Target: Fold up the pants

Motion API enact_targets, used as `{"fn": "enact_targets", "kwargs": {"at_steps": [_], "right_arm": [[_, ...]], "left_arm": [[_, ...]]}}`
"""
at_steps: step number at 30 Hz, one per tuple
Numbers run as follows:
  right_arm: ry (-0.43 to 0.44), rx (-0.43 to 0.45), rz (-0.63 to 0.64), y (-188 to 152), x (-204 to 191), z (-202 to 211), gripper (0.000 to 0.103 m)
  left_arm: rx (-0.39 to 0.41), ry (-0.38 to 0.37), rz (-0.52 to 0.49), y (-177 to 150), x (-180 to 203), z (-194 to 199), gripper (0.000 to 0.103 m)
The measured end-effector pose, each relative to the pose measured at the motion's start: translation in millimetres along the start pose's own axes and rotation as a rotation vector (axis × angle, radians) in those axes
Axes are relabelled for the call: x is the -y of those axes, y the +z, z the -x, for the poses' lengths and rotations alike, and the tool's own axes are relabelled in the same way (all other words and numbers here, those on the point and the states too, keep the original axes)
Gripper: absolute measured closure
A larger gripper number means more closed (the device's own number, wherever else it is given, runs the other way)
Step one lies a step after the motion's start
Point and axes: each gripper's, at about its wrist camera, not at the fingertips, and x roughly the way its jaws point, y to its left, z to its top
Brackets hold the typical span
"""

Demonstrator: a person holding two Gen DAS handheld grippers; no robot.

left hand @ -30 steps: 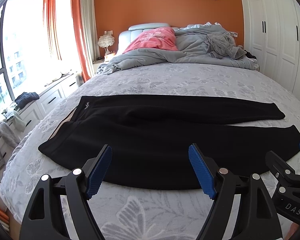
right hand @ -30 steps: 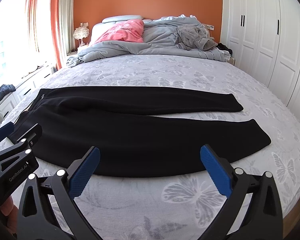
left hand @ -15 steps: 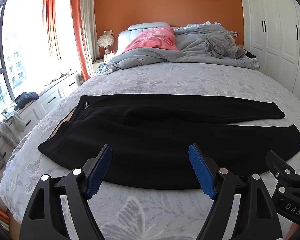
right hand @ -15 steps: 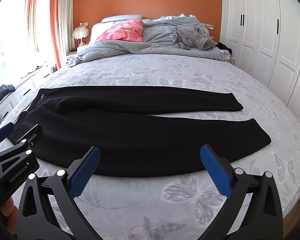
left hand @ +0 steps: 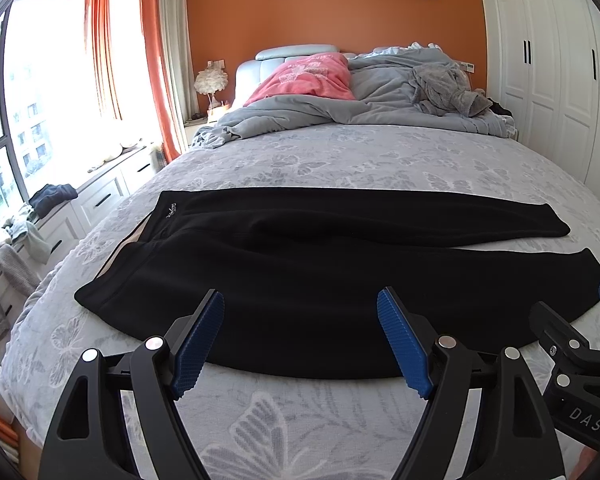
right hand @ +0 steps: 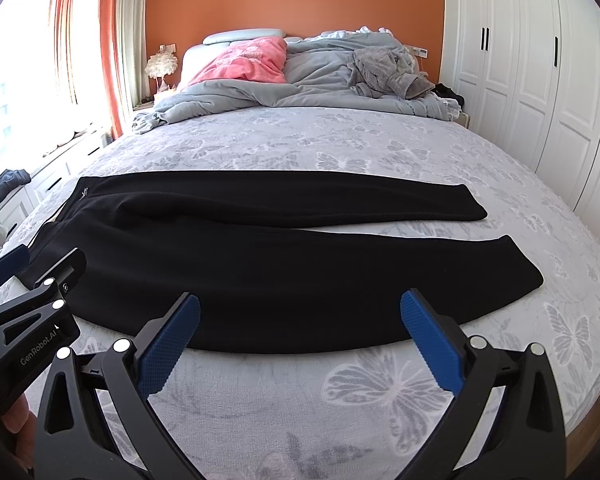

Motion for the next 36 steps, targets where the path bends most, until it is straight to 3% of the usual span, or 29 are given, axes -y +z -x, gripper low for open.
{"fn": "enact_targets", "kwargs": {"at_steps": [31, 36], "right_arm": [[-0.007, -0.008, -0.005, -4, 2, -1, 0.005], [0.027, -0.038, -0.014, 8, 25, -5, 0.005]], "left_arm": [[-0.007, -0.007, -0.001, -1, 5, -2, 0.027], [-0.045, -0.048, 0.005, 4, 0, -9, 0.016]]}}
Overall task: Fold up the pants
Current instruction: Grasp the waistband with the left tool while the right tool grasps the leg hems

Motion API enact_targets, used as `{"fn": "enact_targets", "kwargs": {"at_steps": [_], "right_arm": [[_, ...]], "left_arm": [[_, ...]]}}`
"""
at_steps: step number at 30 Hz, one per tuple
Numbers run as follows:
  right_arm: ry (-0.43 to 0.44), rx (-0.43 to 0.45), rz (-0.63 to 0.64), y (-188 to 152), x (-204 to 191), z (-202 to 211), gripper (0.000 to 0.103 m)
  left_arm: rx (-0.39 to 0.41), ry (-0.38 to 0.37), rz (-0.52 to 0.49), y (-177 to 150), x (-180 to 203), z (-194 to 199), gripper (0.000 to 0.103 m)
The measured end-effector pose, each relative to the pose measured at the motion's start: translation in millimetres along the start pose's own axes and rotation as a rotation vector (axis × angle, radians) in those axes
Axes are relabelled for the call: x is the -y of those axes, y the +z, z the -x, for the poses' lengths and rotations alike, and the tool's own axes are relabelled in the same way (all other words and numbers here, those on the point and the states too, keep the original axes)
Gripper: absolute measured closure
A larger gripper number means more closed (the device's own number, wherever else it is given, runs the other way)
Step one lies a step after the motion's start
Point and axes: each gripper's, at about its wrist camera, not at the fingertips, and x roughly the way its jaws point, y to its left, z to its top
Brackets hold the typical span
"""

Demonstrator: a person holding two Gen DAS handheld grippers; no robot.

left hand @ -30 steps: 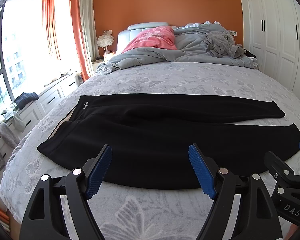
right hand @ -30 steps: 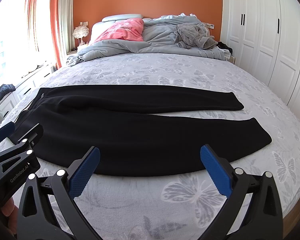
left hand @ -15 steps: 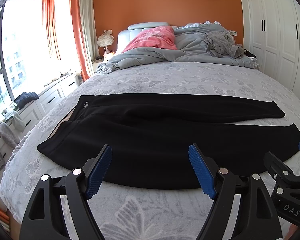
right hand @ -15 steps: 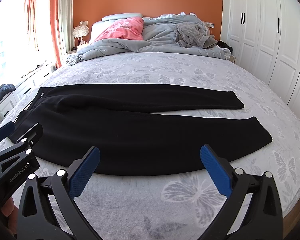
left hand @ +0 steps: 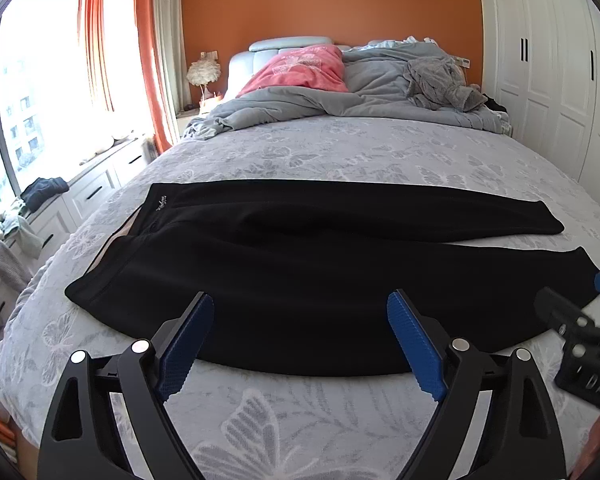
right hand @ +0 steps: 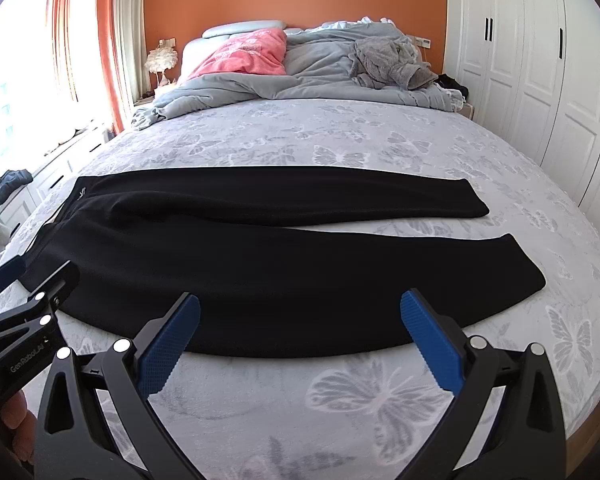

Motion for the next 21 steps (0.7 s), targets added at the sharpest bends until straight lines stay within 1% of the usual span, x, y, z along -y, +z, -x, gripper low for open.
{"fn": "enact_targets", "kwargs": {"at_steps": [2, 3, 5, 6, 8, 9, 10, 11, 13, 14, 17, 19, 21], "right_arm": [[0.040, -0.008, -0.004, 21, 25, -2, 0.005], [0.047, -0.016, 0.002, 41, 47, -11, 0.005], [0.025, -0.051, 0.009, 65, 82, -27, 0.005], [0.005, -0.070, -0.008, 75, 109, -42, 0.005], [-0.024, -0.128, -0.061, 91, 157, -76, 0.005], [-0.034, -0.152, -0.096, 97, 178, -92, 0.005], [-0.042, -0.170, -0.129, 103, 199, -109, 0.005], [-0.044, -0.181, -0.167, 108, 222, -129, 0.005], [-0.037, -0.193, -0.217, 117, 251, -163, 0.005], [-0.038, -0.184, -0.245, 120, 263, -179, 0.005], [-0.028, -0.175, -0.289, 132, 288, -222, 0.005], [-0.034, -0.191, -0.293, 138, 298, -253, 0.005], [-0.038, -0.209, -0.288, 142, 301, -281, 0.005]], "left_arm": [[-0.028, -0.054, 0.005, 12, -10, -5, 0.016], [-0.045, -0.086, 0.017, 21, -18, -9, 0.016], [-0.086, -0.176, 0.071, 43, -43, -23, 0.016], [-0.094, -0.178, 0.092, 56, -57, -33, 0.016], [-0.097, -0.115, 0.119, 81, -89, -61, 0.016], [-0.105, -0.085, 0.125, 91, -103, -77, 0.016], [-0.127, -0.037, 0.130, 102, -119, -97, 0.016], [-0.154, 0.006, 0.143, 112, -135, -117, 0.016], [-0.195, 0.059, 0.173, 128, -166, -158, 0.016], [-0.219, 0.086, 0.197, 134, -181, -179, 0.016], [-0.255, 0.178, 0.262, 150, -223, -236, 0.016], [-0.284, 0.236, 0.260, 158, -244, -272, 0.016], [-0.312, 0.260, 0.262, 162, -262, -303, 0.016]]}}
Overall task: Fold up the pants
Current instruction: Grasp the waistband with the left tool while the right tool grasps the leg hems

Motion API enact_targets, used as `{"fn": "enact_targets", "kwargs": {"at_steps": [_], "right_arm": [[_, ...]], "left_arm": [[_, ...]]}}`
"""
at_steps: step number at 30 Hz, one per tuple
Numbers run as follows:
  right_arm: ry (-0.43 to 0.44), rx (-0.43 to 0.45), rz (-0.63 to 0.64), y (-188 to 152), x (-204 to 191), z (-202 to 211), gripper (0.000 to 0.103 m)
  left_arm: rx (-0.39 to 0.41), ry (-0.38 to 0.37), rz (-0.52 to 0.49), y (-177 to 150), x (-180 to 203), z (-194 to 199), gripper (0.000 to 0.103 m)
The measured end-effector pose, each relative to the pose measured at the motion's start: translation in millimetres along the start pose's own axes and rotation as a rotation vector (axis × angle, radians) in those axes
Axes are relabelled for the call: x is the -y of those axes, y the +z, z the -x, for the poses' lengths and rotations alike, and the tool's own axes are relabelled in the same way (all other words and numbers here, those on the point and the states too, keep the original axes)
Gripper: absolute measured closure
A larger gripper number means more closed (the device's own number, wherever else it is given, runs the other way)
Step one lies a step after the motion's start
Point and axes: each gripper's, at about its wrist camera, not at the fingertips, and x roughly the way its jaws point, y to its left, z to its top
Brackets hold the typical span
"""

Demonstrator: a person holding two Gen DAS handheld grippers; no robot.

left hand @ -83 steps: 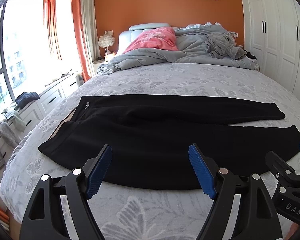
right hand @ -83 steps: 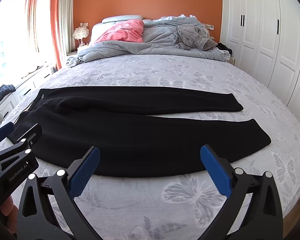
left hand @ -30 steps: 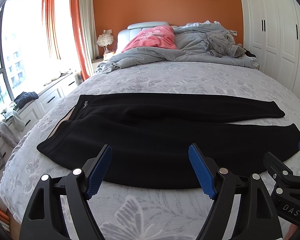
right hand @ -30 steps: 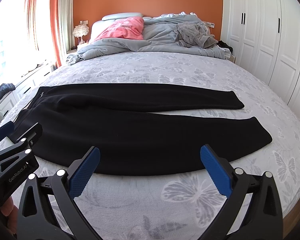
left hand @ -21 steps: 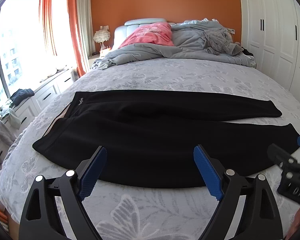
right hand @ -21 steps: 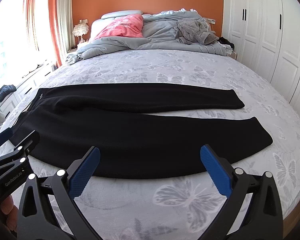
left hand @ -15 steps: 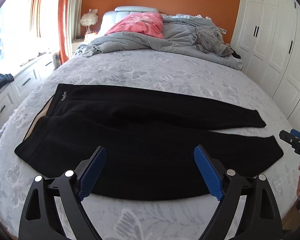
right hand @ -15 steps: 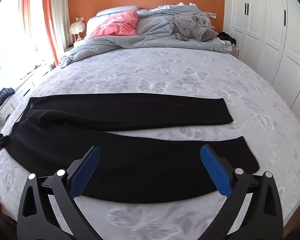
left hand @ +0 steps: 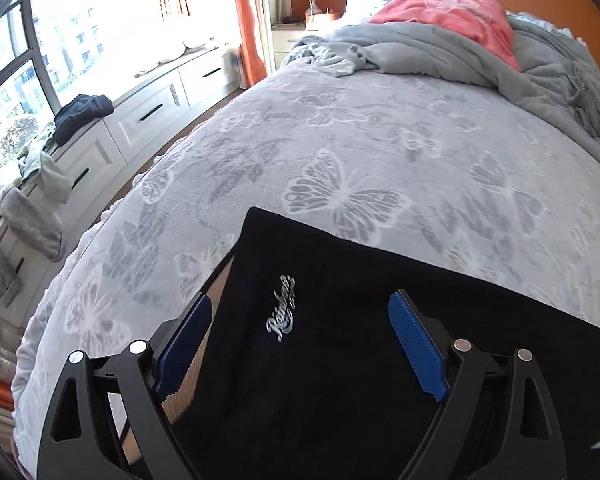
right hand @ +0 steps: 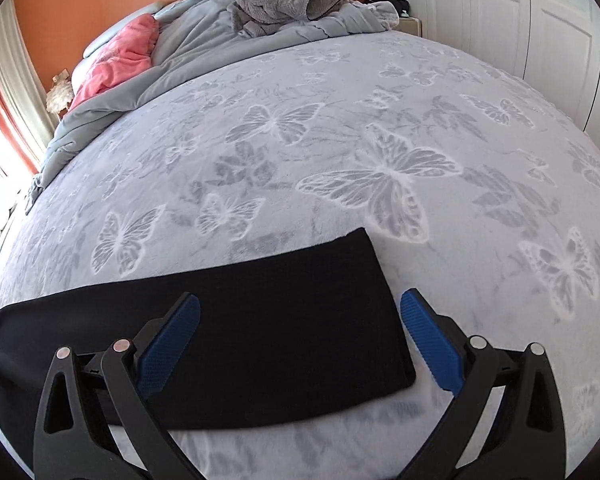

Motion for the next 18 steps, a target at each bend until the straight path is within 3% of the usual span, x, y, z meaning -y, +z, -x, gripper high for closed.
{"fn": "enact_targets", "kwargs": {"at_steps": [2, 5, 8, 9, 10, 11, 12, 13, 15, 16, 18], "right_arm": [[0.001, -0.008, 0.024, 10, -5, -23, 0.005], [-0.029, -0.053, 0.066, 19, -11, -54, 0.005], [-0.083, -0.029, 0.109, 26, -19, -70, 0.005], [-0.091, -0.022, 0.114, 27, -21, -71, 0.005], [-0.098, -0.013, 0.118, 27, -24, -72, 0.005], [-0.111, -0.005, 0.130, 26, -27, -73, 0.011], [-0.126, 0.001, 0.153, 25, -31, -73, 0.048], [-0.114, -0.018, 0.170, 24, -34, -74, 0.071], [-0.068, -0.023, 0.140, 22, -38, -69, 0.103], [-0.050, -0.018, 0.138, 21, -40, -64, 0.103], [-0.053, 0.029, 0.164, 17, -47, -44, 0.103]], "left_arm": [[-0.003, 0.030, 0.023, 14, -7, -26, 0.016], [-0.074, -0.005, 0.048, 26, -11, -63, 0.016], [-0.096, -0.025, 0.083, 30, -12, -86, 0.016], [-0.090, -0.029, 0.093, 32, -14, -89, 0.017], [-0.077, -0.029, 0.092, 33, -14, -91, 0.028], [-0.067, -0.045, 0.077, 33, -13, -91, 0.046], [-0.055, -0.033, 0.055, 34, -11, -90, 0.062], [-0.051, -0.016, 0.045, 34, -13, -88, 0.076], [-0.040, -0.083, 0.068, 34, -21, -80, 0.088], [-0.023, -0.096, 0.082, 33, -27, -71, 0.094], [0.020, -0.131, 0.105, 31, -36, -51, 0.096]]}}
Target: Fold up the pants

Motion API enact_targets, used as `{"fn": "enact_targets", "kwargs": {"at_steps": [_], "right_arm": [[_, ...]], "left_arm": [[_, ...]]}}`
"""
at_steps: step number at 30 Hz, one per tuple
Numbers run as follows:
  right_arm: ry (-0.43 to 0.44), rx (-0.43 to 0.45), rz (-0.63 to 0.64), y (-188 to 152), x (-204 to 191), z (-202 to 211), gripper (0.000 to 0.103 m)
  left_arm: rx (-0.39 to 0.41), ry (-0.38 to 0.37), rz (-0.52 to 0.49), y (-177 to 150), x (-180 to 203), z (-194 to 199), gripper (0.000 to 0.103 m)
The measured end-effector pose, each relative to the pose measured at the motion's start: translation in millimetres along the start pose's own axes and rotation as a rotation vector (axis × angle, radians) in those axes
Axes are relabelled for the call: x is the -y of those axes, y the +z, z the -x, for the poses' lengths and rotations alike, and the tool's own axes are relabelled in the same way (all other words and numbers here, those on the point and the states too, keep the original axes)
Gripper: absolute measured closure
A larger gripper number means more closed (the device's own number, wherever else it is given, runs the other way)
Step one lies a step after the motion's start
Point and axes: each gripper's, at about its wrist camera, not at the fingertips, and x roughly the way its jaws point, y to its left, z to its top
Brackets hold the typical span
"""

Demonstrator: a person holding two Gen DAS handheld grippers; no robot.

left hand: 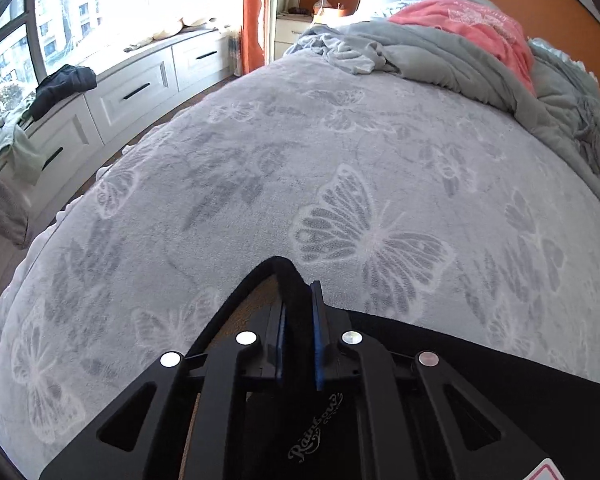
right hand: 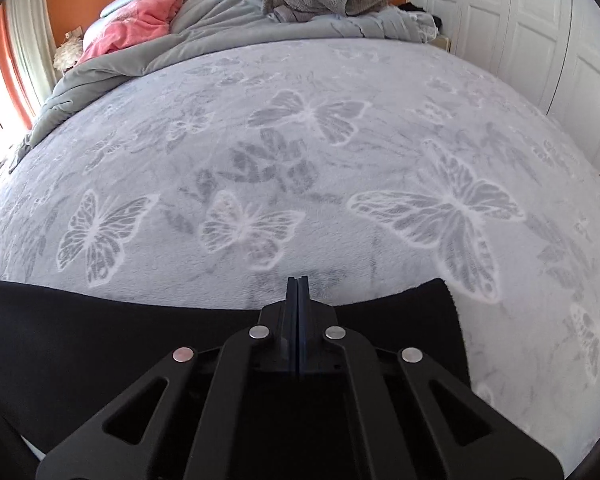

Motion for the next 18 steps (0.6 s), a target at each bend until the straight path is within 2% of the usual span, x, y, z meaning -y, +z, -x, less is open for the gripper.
{"fn": "enact_targets", "kwargs": {"at_steps": [4, 9, 13, 16, 18], "right_arm": [[0.036, 0.106, -0.014, -4, 5, 62, 0.103], [0.072, 0.198, -0.030, -29, 38, 150, 0.103], [0.085, 0.179, -0.052, -73, 68, 190, 0.103], [0.124, 0.128, -0.090, -110, 82, 198, 0.103], [0.158, 0.085, -0.106, -131, 80, 196, 0.103]], "left_arm": [[0.090, -0.099, 0.041, -6, -17, 69, 0.097], [0.112, -0.182, 0.008, -43, -40, 160, 0.097], [0.084, -0.207, -0.016, -100, -69, 207, 0.097], [0.037, -0.196, -0.018, -147, -87, 217, 0.096], [0.000, -0.158, -0.043, -178, -96, 214, 0.096]]}}
